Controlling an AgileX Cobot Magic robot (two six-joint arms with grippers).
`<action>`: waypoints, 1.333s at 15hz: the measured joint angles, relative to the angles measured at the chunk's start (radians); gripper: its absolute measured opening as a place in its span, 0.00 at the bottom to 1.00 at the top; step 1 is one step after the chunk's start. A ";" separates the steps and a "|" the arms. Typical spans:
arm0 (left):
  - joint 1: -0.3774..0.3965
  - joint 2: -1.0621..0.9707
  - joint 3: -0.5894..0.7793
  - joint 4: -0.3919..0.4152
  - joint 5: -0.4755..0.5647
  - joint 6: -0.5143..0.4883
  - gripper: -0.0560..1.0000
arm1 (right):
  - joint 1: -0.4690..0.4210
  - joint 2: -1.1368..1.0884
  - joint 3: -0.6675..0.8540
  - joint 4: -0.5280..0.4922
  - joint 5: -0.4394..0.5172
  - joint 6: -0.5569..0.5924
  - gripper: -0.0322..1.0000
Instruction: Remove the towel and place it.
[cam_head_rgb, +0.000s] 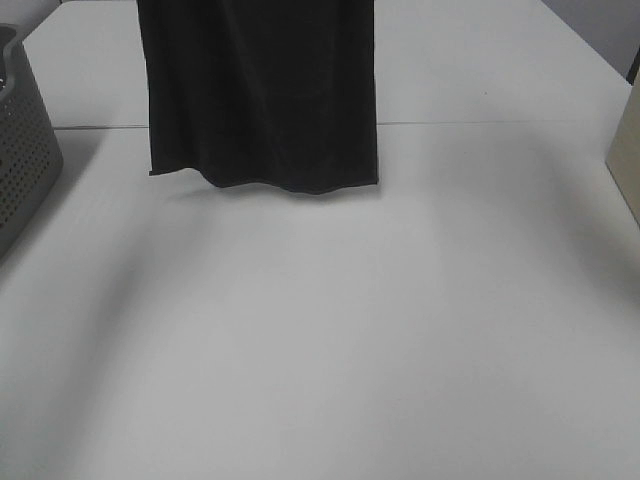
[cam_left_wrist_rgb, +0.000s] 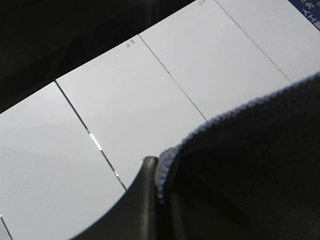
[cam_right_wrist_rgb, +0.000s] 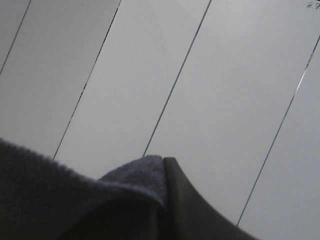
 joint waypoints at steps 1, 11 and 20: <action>0.013 0.033 -0.043 -0.015 -0.008 0.000 0.06 | -0.005 0.044 -0.051 0.017 -0.007 0.000 0.04; 0.018 0.553 -0.814 -0.023 0.195 0.024 0.06 | -0.108 0.320 -0.300 0.231 -0.098 0.000 0.04; 0.018 0.619 -0.880 -0.023 0.268 0.000 0.06 | -0.108 0.325 -0.302 0.200 -0.075 -0.004 0.04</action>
